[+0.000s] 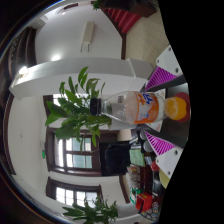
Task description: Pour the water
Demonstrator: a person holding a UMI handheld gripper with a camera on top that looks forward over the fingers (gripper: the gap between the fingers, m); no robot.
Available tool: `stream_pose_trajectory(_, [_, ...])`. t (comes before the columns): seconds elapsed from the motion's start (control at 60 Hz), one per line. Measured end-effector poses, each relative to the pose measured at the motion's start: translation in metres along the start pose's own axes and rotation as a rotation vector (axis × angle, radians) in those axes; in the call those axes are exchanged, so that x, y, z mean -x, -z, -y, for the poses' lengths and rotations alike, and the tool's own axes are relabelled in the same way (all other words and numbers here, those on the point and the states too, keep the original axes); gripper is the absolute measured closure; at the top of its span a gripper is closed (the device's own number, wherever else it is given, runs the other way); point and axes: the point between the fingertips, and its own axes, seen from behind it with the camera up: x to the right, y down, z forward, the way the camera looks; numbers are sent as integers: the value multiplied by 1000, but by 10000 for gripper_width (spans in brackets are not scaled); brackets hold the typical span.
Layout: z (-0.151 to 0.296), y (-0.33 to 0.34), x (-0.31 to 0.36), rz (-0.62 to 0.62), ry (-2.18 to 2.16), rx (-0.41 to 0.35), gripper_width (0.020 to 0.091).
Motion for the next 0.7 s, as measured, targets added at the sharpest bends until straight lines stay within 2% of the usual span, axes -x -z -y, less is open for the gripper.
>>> stream_pose_trajectory(0.283, [-10, 115, -1, 0, -47, 31, 353])
stream_pose_trajectory(0.517, [13, 226, 15, 68, -66, 15, 357])
stream_pose_trajectory(0.7, [30, 276, 34, 114, -28, 15, 357])
